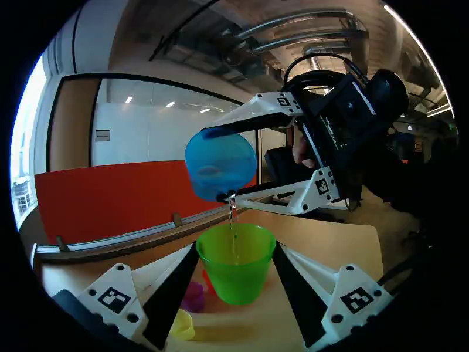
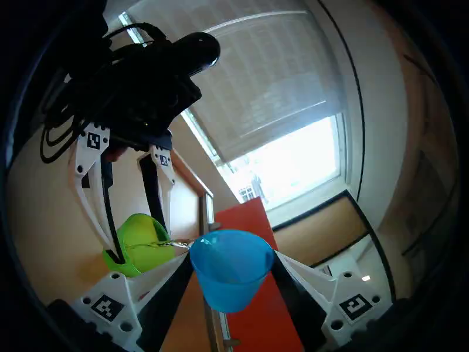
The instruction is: Pour water
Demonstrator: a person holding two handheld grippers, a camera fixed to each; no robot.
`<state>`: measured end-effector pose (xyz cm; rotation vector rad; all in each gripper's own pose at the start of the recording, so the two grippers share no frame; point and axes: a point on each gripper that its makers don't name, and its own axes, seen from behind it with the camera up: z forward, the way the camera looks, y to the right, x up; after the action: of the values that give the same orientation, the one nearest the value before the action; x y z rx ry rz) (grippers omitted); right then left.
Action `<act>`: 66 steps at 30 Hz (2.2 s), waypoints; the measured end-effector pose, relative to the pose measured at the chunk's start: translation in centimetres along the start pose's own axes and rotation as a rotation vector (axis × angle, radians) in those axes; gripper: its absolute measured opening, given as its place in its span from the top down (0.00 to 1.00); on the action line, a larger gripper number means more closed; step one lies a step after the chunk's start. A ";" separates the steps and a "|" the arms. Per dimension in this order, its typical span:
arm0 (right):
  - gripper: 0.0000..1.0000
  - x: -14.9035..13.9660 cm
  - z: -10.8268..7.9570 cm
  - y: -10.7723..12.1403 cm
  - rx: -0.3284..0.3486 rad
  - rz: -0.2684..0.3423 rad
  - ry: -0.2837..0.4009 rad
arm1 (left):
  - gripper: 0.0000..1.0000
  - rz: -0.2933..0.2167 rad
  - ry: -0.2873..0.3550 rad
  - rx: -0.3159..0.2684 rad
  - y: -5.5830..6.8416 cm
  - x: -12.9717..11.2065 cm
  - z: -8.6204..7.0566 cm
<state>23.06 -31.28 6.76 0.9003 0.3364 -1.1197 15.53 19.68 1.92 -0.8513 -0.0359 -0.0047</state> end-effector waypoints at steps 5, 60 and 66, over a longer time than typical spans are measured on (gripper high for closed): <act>0.08 0.0 0.0 0.0 0.000 -0.019 0.001 | 0.11 0.002 0.000 0.001 0.0 0.0 -0.1; 0.07 -0.2 -0.5 0.8 -0.020 -0.139 -0.007 | 0.11 0.011 -0.006 -0.007 0.4 -0.1 0.2; 0.07 -0.1 -0.6 0.9 -0.022 -0.156 -0.006 | 0.11 0.012 -0.005 -0.005 0.5 0.0 0.1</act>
<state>23.94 -30.63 6.89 0.8624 0.4183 -1.2598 15.58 20.06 1.64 -0.8568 -0.0360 0.0085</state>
